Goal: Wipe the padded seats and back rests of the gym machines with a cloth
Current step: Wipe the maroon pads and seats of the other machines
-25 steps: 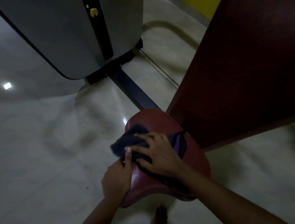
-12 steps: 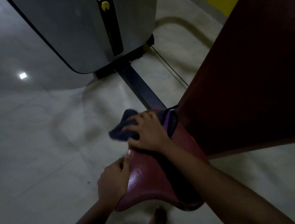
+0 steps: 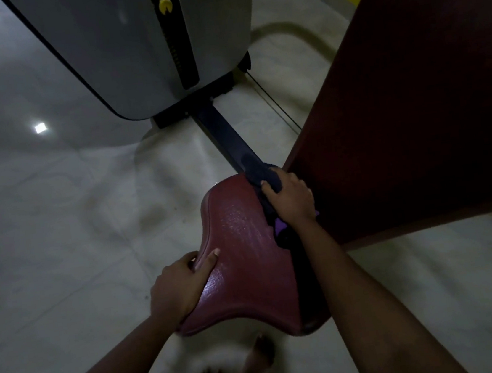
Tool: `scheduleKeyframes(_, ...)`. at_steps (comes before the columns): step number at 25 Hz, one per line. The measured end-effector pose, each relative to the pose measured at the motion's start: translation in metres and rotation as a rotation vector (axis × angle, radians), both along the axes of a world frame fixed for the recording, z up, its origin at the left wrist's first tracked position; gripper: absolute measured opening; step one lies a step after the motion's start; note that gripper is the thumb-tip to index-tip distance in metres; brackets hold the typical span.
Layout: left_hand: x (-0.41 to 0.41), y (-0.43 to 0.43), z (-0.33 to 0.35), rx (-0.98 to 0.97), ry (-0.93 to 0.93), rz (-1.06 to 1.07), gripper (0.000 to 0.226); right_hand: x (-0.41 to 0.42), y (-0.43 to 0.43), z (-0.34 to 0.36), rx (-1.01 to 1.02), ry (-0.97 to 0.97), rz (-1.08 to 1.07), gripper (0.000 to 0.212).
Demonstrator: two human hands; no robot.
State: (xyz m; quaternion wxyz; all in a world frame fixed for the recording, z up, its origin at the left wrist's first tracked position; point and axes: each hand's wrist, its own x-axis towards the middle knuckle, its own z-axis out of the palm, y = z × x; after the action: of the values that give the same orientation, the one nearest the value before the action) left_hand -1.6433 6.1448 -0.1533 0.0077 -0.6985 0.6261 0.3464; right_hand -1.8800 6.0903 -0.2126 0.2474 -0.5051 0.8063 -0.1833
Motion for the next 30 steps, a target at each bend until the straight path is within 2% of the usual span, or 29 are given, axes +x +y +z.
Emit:
scheduleKeyframes(5, -0.001, 0.000, 0.002, 0.034, -0.036, -0.044, 0.078, -0.023, 0.062, -0.001, 0.109, -0.154, -0.144, 0.048)
scheduleKeyframes(10, -0.001, -0.001, 0.005, 0.048, 0.000, -0.072, 0.066, -0.021, 0.130, -0.005, 0.076, -0.222, -0.383, 0.037)
scheduleKeyframes(14, 0.001, -0.002, 0.004, 0.074, 0.034, -0.113, 0.065, 0.003, 0.168, -0.005, 0.030, -0.279, -0.751, 0.041)
scheduleKeyframes(19, 0.006, -0.002, 0.000, 0.091, 0.087, -0.183, 0.065, 0.068, 0.179, 0.002, -0.012, -0.367, -1.389, 0.054)
scheduleKeyframes(21, 0.010, -0.004, -0.004, 0.110, 0.125, -0.204, 0.067, 0.094, 0.175, 0.008, 0.002, -0.422, -1.546, 0.060)
scheduleKeyframes(24, 0.015, -0.005, -0.006, 0.147, 0.204, -0.219, 0.068, 0.139, 0.157, 0.025, -0.099, -0.519, -1.750, 0.065)
scheduleKeyframes(27, 0.018, -0.008, -0.008, 0.182, 0.281, -0.214, 0.065, 0.185, 0.133, 0.040, -0.170, -0.608, -1.784, 0.068)
scheduleKeyframes(30, 0.020, -0.008, -0.003, 0.245, 0.348, -0.187, 0.064, 0.220, 0.120, 0.050, -0.172, -0.598, -1.639, 0.064)
